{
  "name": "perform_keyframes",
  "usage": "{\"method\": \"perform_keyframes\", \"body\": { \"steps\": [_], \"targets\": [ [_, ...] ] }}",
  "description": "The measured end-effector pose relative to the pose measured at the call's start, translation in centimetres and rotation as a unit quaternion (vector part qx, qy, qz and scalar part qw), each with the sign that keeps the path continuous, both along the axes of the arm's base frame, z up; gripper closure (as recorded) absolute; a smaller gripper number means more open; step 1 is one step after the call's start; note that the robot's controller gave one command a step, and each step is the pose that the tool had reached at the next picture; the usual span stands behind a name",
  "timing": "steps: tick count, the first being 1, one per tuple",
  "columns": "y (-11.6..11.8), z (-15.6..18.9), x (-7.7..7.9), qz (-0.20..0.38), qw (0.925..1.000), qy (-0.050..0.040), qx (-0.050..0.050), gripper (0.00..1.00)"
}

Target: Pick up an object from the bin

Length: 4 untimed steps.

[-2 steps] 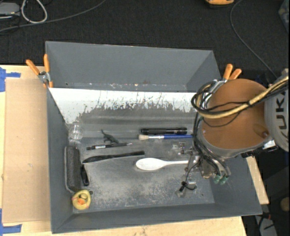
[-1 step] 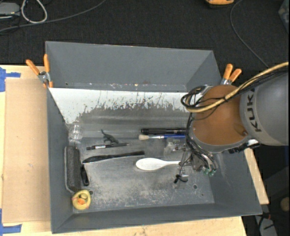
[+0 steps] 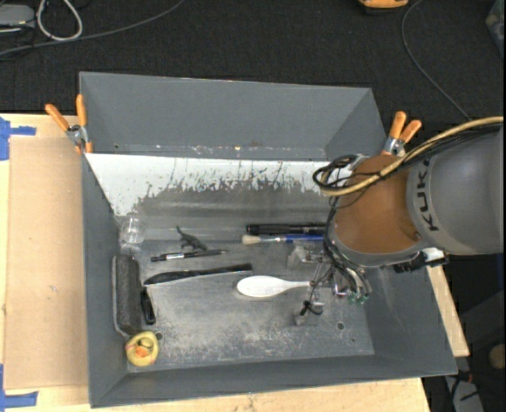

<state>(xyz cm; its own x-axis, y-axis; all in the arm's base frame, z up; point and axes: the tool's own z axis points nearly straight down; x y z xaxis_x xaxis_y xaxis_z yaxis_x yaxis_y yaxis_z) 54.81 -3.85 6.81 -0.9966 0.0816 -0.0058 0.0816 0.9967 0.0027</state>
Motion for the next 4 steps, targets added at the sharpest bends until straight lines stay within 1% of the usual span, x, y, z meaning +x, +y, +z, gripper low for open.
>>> {"method": "perform_keyframes", "body": {
  "steps": [1,2,3,4],
  "targets": [
    [3.3,0.2,1.6,0.031,0.9995,0.0013,0.000,0.00],
    [4.5,0.1,-0.7,0.035,0.9994,0.0015,0.000,0.00],
    [3.8,0.2,1.2,0.032,0.9995,-0.0020,0.000,1.00],
    [3.8,0.2,1.2,0.032,0.9995,-0.0020,0.000,1.00]
  ]
}}
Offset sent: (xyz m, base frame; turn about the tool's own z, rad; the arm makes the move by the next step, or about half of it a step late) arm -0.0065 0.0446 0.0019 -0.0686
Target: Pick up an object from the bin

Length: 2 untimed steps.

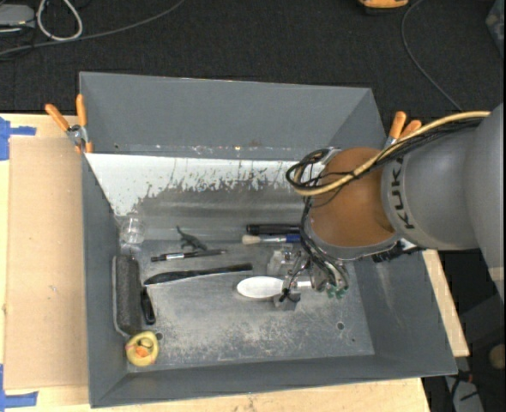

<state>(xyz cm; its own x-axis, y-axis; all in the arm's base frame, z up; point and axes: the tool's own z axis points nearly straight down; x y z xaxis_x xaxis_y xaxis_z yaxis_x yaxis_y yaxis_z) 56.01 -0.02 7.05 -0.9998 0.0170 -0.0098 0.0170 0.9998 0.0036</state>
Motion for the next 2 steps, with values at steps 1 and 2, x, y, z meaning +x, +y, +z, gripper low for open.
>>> {"method": "perform_keyframes", "body": {
  "steps": [1,2],
  "targets": [
    [0.0,3.6,-0.3,0.000,1.0000,0.0057,0.000,1.00],
    [0.0,7.2,0.0,0.000,1.0000,-0.0001,0.000,1.00]
  ]
}}
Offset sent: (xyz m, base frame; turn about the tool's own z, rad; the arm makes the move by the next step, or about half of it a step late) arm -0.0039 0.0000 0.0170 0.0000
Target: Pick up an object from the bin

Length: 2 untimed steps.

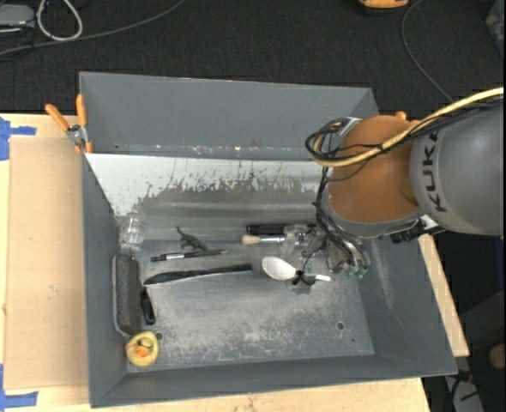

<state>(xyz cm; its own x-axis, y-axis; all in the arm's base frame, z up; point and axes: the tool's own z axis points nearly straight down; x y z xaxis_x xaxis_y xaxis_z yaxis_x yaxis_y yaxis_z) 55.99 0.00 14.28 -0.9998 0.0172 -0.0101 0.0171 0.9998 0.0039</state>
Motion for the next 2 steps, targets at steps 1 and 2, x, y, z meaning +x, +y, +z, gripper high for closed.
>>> {"method": "perform_keyframes", "body": {
  "steps": [1,2],
  "targets": [
    [0.0,1.9,-0.1,0.000,1.0000,0.0024,0.000,1.00],
    [0.0,3.7,0.0,0.000,1.0000,-0.0001,0.000,1.00]
  ]
}}
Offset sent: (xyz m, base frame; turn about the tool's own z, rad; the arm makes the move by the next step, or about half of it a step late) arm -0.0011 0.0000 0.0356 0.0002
